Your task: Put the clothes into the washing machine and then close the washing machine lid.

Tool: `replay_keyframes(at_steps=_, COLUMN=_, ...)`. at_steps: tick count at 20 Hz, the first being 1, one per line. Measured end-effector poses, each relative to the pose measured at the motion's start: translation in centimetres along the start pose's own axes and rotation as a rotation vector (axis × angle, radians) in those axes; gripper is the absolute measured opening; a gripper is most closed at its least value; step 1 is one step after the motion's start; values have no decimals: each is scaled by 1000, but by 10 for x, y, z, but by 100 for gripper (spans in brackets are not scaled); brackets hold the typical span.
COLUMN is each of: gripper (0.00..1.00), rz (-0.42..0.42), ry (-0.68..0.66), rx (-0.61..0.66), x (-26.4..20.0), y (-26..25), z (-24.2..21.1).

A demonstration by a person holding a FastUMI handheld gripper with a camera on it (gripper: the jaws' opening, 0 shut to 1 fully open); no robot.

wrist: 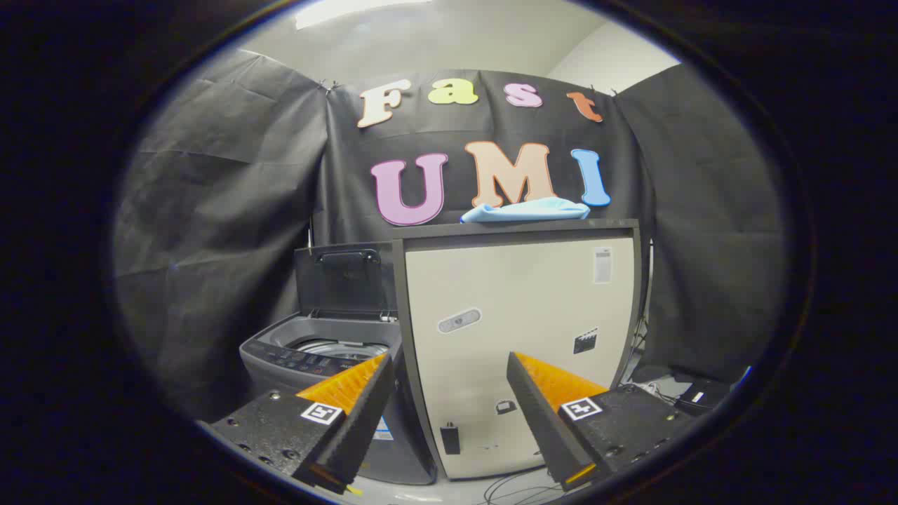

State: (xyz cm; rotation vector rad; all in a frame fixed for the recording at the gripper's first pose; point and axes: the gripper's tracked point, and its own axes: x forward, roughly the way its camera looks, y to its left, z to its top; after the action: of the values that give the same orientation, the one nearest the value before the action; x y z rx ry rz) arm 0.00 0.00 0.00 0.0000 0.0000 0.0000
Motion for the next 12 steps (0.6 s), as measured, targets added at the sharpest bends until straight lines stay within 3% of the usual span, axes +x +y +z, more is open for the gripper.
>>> replay_keyframes(at_steps=12, gripper=98, rz=-3, ry=-1, rx=-14, x=8, y=4, z=6)
